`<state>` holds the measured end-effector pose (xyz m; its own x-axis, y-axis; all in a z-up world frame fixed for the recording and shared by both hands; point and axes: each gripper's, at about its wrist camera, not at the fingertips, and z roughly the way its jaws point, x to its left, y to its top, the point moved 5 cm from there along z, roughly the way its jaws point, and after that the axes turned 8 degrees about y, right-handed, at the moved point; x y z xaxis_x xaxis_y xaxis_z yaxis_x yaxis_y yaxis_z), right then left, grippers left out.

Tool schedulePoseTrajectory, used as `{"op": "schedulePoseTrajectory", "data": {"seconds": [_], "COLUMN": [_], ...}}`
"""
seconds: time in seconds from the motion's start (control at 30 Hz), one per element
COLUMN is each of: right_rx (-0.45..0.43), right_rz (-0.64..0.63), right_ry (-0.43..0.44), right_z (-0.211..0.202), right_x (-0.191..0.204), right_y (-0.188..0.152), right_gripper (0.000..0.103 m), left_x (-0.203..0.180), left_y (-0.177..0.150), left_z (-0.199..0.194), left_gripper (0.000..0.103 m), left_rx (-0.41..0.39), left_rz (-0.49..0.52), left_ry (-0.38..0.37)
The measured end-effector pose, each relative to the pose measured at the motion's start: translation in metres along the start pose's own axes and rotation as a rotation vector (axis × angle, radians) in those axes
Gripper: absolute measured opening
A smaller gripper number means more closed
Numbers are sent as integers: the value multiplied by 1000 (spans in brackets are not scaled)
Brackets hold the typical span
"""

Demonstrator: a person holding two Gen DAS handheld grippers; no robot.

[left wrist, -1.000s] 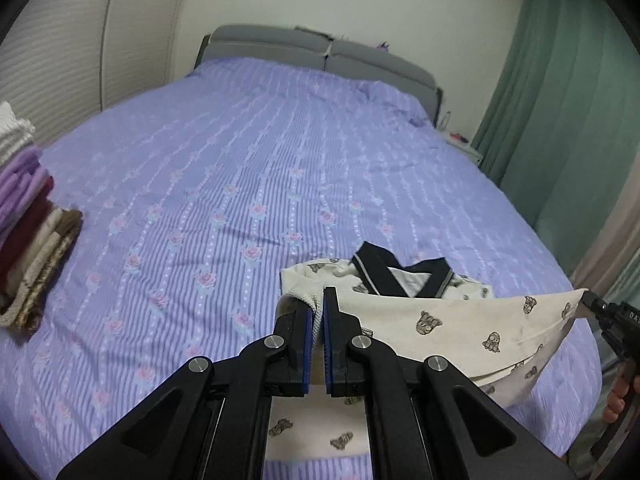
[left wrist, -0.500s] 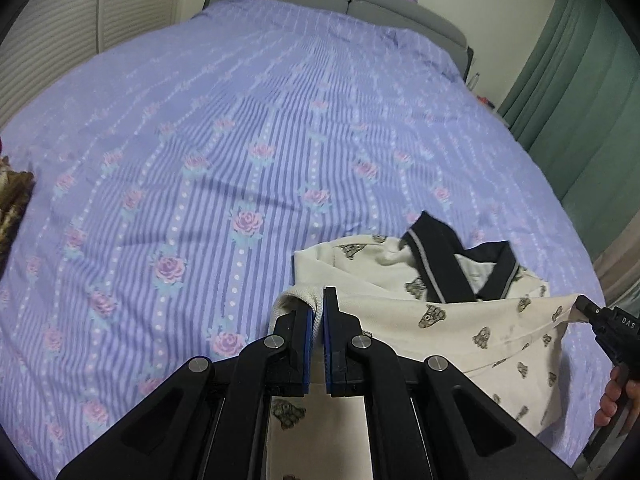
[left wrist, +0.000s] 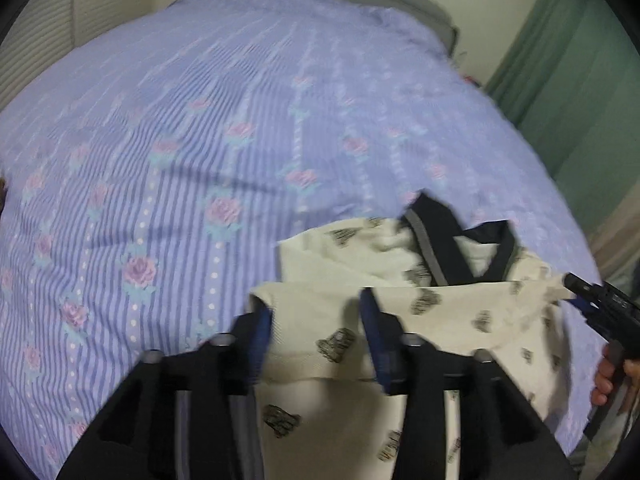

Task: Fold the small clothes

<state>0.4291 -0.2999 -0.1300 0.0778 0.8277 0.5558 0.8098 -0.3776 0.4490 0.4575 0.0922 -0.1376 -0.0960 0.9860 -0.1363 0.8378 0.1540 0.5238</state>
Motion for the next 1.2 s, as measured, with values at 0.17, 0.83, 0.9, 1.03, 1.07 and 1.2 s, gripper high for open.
{"op": "schedulePoseTrajectory", "data": {"seconds": [0.17, 0.83, 0.9, 1.03, 1.07, 1.2], "right_rx": [-64, 79, 104, 152, 160, 172], "right_rz": [-136, -651, -666, -689, -682, -637], "right_ry": [-85, -130, -86, -56, -48, -9], "right_z": [-31, -20, -13, 5, 9, 17], "right_x": [15, 89, 100, 113, 115, 120], "right_y": [-3, -70, -81, -97, -100, -106], "right_gripper": [54, 54, 54, 54, 54, 54], "left_x": [-12, -6, -1, 6, 7, 15], "left_y": [6, -48, -51, -54, -53, -41], "left_z": [-41, -38, -35, -29, -28, -24], "left_gripper": [65, 50, 48, 39, 39, 37], "left_rx": [-131, -95, -100, -133, -137, -78], "left_rz": [153, 969, 997, 1016, 1007, 820], "left_ry": [34, 16, 27, 26, 16, -125]}}
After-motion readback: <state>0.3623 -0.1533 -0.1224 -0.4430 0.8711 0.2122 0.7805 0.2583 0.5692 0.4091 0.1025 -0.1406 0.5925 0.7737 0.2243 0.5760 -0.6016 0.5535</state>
